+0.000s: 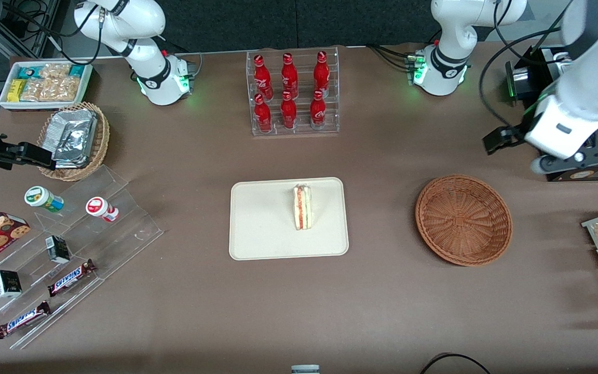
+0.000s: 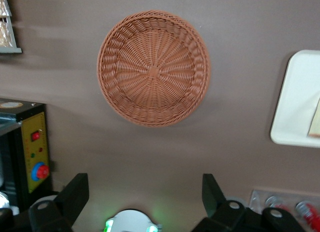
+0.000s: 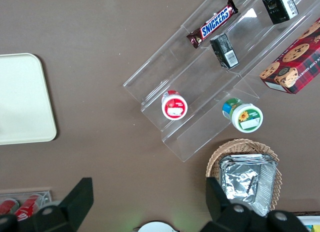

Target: Place sandwich from basket to tray

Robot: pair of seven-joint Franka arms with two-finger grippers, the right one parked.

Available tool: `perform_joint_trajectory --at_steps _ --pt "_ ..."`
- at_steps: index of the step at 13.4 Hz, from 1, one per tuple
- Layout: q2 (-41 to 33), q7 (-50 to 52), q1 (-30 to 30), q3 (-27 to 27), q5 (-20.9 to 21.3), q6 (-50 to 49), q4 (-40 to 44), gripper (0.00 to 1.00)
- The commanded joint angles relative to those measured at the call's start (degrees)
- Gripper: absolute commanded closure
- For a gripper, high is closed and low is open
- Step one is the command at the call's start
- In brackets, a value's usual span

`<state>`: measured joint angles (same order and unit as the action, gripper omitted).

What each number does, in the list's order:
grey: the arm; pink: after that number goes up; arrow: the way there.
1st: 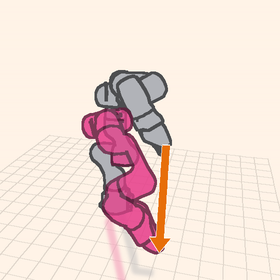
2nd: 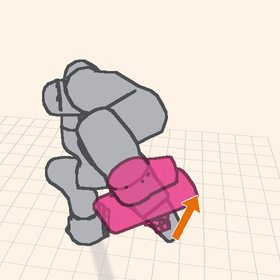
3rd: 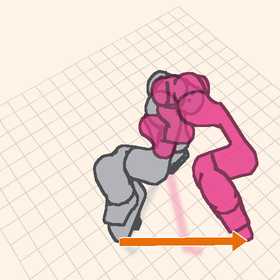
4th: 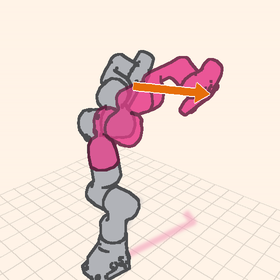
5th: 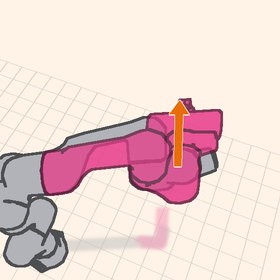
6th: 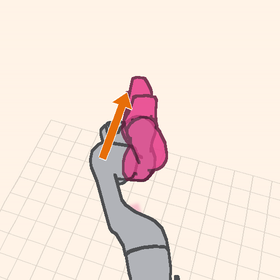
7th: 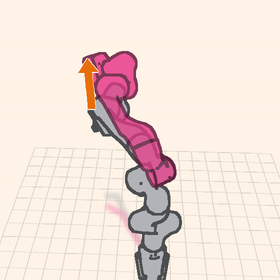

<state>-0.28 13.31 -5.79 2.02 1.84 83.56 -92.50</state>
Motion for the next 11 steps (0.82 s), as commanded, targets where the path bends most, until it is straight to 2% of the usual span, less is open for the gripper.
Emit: perform_joint_trajectory --at_steps 1,5,11 --pt "-6.5 -6.8 4.3 0.8 -1.0 1.2 -7.0 0.0" --pt "-8.9 -11.3 6.2 -2.5 -2.6 1.7 -8.3 0.0" --pt "-7.2 -12.2 5.5 -2.1 -2.1 -0.1 -4.5 0.0"
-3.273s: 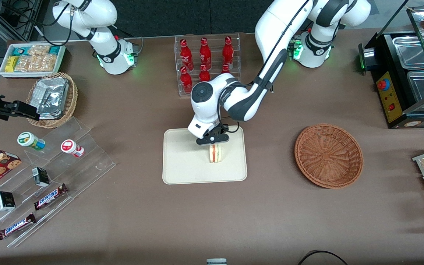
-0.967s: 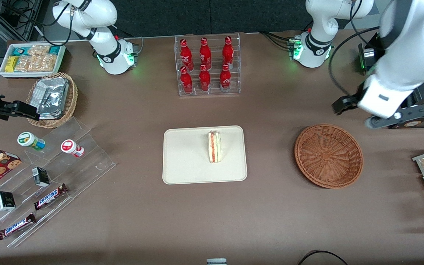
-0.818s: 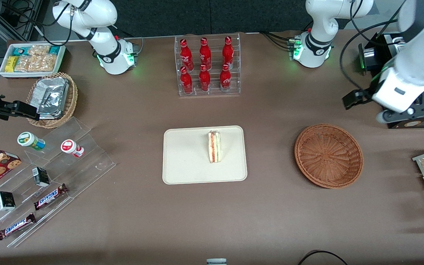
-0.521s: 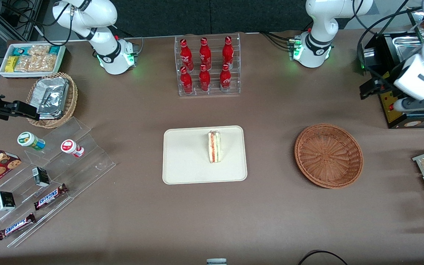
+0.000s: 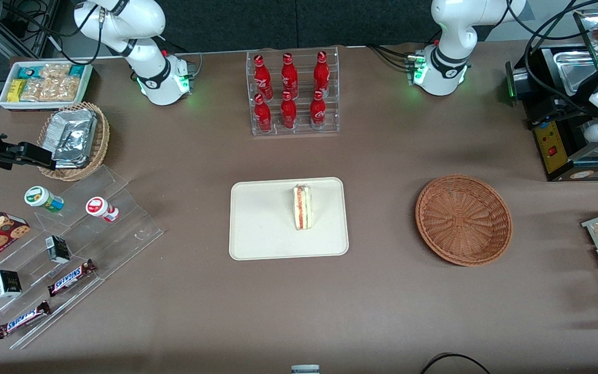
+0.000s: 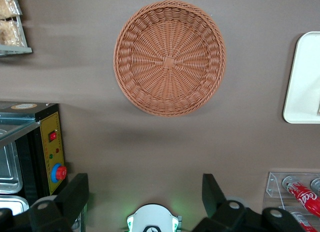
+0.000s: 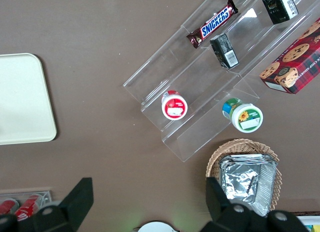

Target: Place sandwich from basket to tray

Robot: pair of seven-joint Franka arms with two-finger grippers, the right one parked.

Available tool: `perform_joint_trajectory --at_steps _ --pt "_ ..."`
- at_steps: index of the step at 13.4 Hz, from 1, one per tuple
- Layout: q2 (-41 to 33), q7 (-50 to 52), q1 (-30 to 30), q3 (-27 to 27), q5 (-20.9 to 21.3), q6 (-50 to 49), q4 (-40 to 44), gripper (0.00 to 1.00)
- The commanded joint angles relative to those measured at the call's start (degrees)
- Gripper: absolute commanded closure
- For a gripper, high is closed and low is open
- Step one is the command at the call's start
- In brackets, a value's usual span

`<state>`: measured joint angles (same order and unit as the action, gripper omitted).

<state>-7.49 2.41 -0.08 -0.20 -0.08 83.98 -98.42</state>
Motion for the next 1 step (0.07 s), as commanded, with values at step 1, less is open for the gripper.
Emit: perform_joint_trajectory --at_steps 1 --pt "0.4 -1.1 -0.2 0.1 -0.2 -0.7 2.1 0.0"
